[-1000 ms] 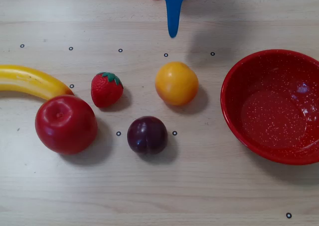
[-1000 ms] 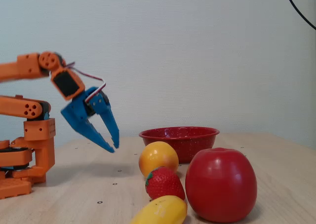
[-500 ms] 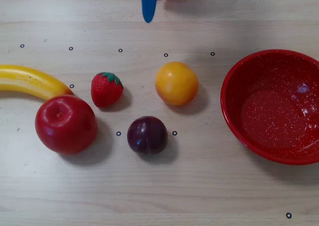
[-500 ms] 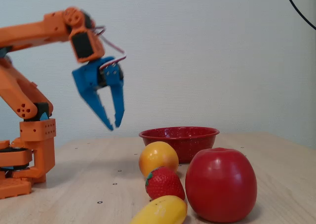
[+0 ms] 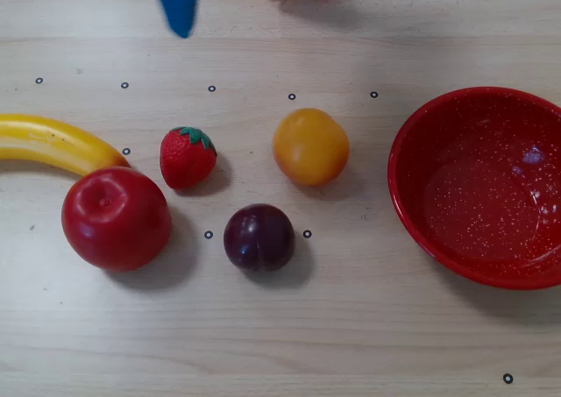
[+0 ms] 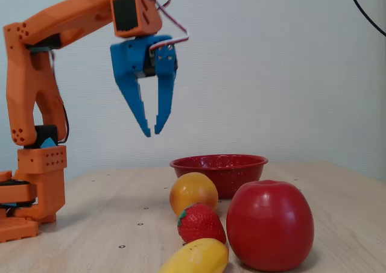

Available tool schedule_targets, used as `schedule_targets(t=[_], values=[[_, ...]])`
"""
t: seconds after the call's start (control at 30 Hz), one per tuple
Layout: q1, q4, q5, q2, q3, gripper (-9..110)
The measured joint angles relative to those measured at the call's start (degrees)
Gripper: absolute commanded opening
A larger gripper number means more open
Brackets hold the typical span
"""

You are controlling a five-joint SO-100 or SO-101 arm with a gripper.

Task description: Put the banana in the red bowl.

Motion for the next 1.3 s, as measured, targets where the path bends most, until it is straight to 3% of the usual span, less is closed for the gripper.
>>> schedule_targets(t=[0.47,0.83,1.03,1.3], values=[[-14.33,0.35,13.97,-23.47,-27.86,1],[-21.01,0.35,18.28,-38.85,-43.42,9],[-23.91,0.35,22.15,-46.41,-51.33,17],[-26.28,0.35,25.84,-54.05,-54.76,38]])
